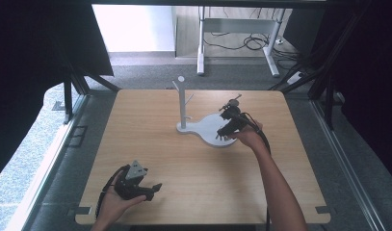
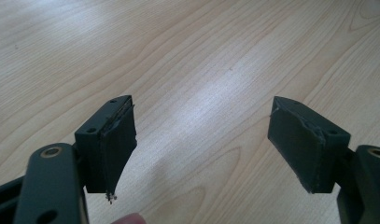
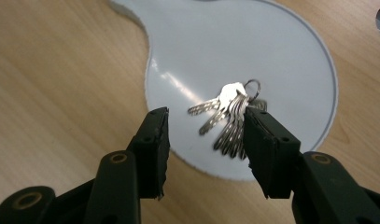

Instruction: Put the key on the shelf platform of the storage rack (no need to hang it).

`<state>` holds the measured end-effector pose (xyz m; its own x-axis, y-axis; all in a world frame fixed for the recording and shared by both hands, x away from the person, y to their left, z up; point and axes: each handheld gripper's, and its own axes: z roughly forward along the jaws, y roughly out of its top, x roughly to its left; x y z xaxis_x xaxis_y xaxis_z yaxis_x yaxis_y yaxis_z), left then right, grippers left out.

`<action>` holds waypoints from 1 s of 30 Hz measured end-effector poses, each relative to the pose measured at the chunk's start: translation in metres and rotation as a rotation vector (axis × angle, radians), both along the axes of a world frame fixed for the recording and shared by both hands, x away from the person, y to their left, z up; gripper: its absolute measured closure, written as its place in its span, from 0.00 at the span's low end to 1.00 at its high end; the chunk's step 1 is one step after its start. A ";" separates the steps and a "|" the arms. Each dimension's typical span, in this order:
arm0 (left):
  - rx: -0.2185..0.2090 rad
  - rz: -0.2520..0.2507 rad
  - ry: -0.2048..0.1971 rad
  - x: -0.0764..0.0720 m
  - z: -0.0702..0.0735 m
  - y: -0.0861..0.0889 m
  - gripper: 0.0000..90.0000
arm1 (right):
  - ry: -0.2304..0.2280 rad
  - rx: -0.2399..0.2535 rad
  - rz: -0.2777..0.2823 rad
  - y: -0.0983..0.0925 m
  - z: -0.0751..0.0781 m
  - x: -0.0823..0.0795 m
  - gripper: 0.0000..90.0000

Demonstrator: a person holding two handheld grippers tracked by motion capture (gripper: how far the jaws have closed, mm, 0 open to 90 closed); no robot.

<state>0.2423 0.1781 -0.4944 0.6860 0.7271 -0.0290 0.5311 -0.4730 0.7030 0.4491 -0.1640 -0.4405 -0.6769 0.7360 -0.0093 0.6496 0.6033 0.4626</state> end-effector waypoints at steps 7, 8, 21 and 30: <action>0.003 0.001 -0.002 -0.002 0.001 -0.002 0.26 | -0.025 0.039 0.032 -0.018 0.001 -0.036 0.56; 0.003 0.000 -0.003 -0.002 0.001 -0.002 0.26 | -0.034 0.041 0.036 -0.021 0.000 -0.041 0.56; 0.011 -0.013 0.000 0.000 0.000 -0.005 0.26 | -0.047 0.142 0.010 -0.065 -0.025 -0.100 0.56; 0.007 -0.009 -0.003 0.000 0.001 -0.005 0.26 | -0.079 0.205 -0.023 -0.090 -0.046 -0.144 0.56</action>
